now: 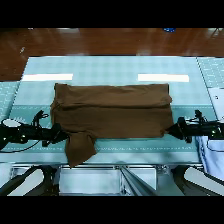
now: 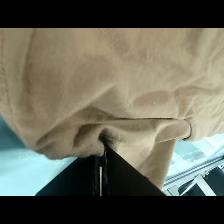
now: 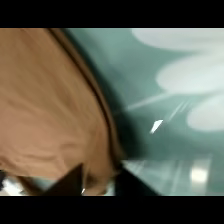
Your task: Fold the shirts.
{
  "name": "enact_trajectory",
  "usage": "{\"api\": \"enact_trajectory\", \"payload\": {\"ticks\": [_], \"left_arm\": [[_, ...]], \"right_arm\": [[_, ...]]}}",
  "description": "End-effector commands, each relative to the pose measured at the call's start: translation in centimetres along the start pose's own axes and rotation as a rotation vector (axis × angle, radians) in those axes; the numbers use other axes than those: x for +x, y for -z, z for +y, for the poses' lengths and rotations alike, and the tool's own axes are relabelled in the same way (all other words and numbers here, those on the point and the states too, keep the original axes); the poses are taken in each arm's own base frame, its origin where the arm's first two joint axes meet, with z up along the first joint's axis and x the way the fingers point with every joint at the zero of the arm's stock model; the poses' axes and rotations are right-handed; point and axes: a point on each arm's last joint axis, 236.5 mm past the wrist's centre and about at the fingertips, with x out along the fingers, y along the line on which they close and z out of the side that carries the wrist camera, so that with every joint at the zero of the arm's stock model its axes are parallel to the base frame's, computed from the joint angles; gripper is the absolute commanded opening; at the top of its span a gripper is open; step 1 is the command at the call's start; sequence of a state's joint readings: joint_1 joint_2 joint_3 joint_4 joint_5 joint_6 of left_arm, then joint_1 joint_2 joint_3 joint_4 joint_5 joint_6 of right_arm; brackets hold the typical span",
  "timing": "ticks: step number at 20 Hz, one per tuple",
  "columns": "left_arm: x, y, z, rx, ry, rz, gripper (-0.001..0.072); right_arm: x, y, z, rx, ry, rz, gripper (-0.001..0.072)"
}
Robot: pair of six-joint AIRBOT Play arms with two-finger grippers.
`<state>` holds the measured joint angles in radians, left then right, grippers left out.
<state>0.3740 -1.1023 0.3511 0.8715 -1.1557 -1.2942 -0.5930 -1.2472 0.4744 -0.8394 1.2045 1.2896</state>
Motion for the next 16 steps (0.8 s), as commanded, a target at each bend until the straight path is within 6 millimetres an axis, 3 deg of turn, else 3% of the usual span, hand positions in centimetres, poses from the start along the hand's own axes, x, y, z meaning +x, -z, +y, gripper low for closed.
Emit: {"api": "enact_trajectory", "payload": {"ticks": [1,4,8,11,13,16], "left_arm": [[-0.2,-0.2,-0.2,0.006,0.003,-0.002,0.0021],[-1.7,-2.0,-1.6,0.049,0.011,-0.043,0.0021],[-6.5,-6.3,-5.4,0.162,0.030,-0.152,0.0021],[-9.7,-9.5,-9.4,0.223,0.086,-0.250,0.0021],[-10.4,-11.5,-11.4,0.238,0.125,-0.282,0.0020],[-8.8,-13.7,-12.3,0.236,0.122,-0.243,0.0020]], "right_arm": [[0.8,-0.8,3.4,-0.124,-0.015,-0.001,0.0022],[-0.8,-1.0,4.7,-0.198,-0.014,0.024,0.0022],[-3.0,-2.6,4.9,-0.231,0.017,-0.008,0.0022],[-3.2,-3.2,8.6,-0.317,-0.076,-0.043,0.0022],[-3.6,-5.0,11.6,-0.366,-0.122,-0.129,0.0022],[-4.3,-8.2,14.1,-0.393,-0.132,-0.214,0.0022]]}}
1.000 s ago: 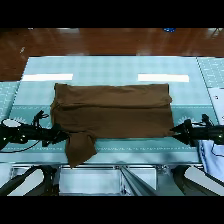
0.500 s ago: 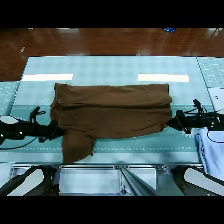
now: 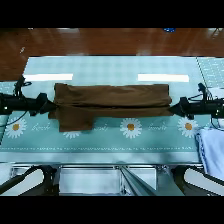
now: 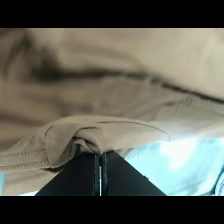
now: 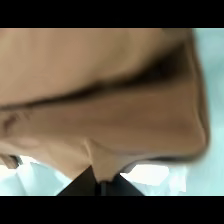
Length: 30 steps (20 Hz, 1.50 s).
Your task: Fold the shirts.
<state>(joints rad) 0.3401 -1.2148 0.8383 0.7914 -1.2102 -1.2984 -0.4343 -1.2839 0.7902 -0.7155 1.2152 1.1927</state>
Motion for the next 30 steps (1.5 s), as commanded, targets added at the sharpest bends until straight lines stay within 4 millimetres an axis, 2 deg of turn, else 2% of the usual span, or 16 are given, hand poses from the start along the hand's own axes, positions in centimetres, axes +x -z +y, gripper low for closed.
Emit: {"api": "enact_trajectory", "payload": {"ticks": [1,4,6,12,15,20,21,22,23,24,26,28,30], "left_arm": [[1.9,-3.1,-1.0,0.006,0.020,0.007,0.0021],[4.3,-5.5,-0.5,-0.023,0.011,0.027,0.0020],[5.1,-7.5,-0.3,-0.045,0.011,0.028,0.0021],[5.3,-13.4,-1.5,-0.032,0.026,-0.031,0.0021],[6.4,-14.3,-1.4,-0.019,0.026,-0.024,0.0021],[9.5,-13.5,-0.3,-0.017,0.017,0.026,0.0023],[9.9,-13.3,-0.4,-0.016,0.016,0.035,0.0082],[10.1,-12.9,-0.7,-0.011,0.018,0.048,0.0355],[9.8,-11.9,-1.3,0.015,0.030,0.095,0.0505],[9.1,-11.0,-1.8,0.068,0.043,0.150,0.0508],[6.3,-9.7,-1.1,0.118,0.007,0.238,0.0507],[2.6,-11.0,0.2,0.085,-0.070,0.167,0.0507],[-1.7,-13.5,-0.4,0.113,-0.102,-0.012,0.0507]], "right_arm": [[-0.1,-4.6,2.4,-0.040,-0.038,-0.100,0.0022],[0.1,-7.7,3.2,-0.060,-0.047,-0.134,0.0022],[0.9,-8.9,3.6,-0.077,-0.049,-0.123,0.0022],[1.7,-11.9,2.6,-0.055,-0.035,-0.152,0.0022],[2.6,-12.8,2.0,-0.027,-0.050,-0.168,0.0022],[4.1,-13.2,0.4,0.019,-0.048,-0.163,0.0033],[4.2,-13.5,0.2,0.031,-0.044,-0.170,0.0206],[4.1,-13.6,0.2,0.033,-0.042,-0.179,0.0411],[3.7,-14.0,0.4,0.027,-0.044,-0.188,0.0407],[2.9,-13.9,0.8,0.002,-0.055,-0.172,0.0407],[0.1,-14.0,1.8,-0.025,-0.097,-0.148,0.0407],[-4.2,-14.5,2.0,-0.034,-0.117,-0.192,0.0407],[-8.9,-14.9,0.3,-0.049,-0.041,-0.278,0.0407]]}}
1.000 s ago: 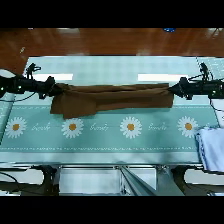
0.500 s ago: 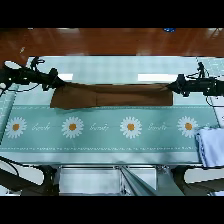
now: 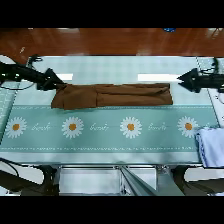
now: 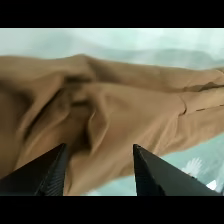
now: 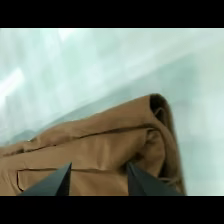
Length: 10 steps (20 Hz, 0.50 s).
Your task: Fold the shirts.
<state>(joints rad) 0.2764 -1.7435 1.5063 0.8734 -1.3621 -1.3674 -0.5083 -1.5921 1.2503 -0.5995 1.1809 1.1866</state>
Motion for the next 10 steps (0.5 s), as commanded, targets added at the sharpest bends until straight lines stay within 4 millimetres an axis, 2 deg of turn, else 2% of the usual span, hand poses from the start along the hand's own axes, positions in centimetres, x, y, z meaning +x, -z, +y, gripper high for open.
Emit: {"api": "enact_trajectory", "payload": {"ticks": [1,3,4,5,7,10], "left_arm": [[-7.3,-1.7,0.0,0.031,-0.090,-0.225,0.0507],[-10.6,-1.9,-1.9,0.091,-0.123,-0.425,0.0507],[-11.3,-1.1,-2.8,0.107,-0.133,-0.500,0.0507],[-11.3,0.5,-3.5,0.122,-0.138,-0.547,0.0507],[-9.3,4.4,-4.1,0.141,-0.138,-0.556,0.0507],[-5.1,9.5,-3.4,0.153,-0.134,-0.453,0.0507]], "right_arm": [[-7.1,-1.1,-2.2,-0.036,0.122,-0.076,0.0407],[-9.2,-0.8,-5.6,0.012,0.251,-0.120,0.0407],[-9.1,-0.3,-6.8,0.045,0.276,-0.127,0.0408],[-8.5,0.3,-7.8,0.077,0.279,-0.123,0.0417],[-6.2,1.5,-8.8,0.136,0.253,-0.098,0.0420],[-1.9,3.2,-9.1,0.205,0.187,0.005,0.0421]]}}
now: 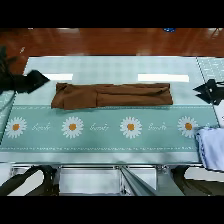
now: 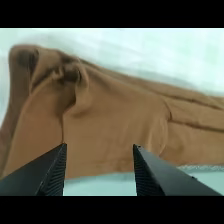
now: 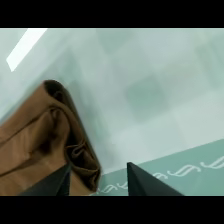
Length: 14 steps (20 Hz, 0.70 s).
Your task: Fold the shirts.
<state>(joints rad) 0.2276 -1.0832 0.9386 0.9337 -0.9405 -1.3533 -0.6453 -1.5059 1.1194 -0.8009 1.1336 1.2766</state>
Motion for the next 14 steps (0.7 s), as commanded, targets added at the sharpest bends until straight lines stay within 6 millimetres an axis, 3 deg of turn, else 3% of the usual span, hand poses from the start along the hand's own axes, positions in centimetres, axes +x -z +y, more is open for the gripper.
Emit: {"api": "enact_trajectory", "payload": {"ticks": [1,4,14], "left_arm": [[0.9,5.6,-0.1,0.020,-0.005,0.027,0.0507],[1.6,7.5,-0.5,0.005,0.005,0.086,0.0507],[1.6,7.6,-0.7,-0.002,0.010,0.089,0.0507]], "right_arm": [[4.1,2.0,-0.3,0.081,-0.039,0.094,0.0421],[7.5,3.8,0.9,0.110,-0.084,0.172,0.0421],[13.6,6.7,7.6,0.031,-0.164,0.301,0.0418]]}}
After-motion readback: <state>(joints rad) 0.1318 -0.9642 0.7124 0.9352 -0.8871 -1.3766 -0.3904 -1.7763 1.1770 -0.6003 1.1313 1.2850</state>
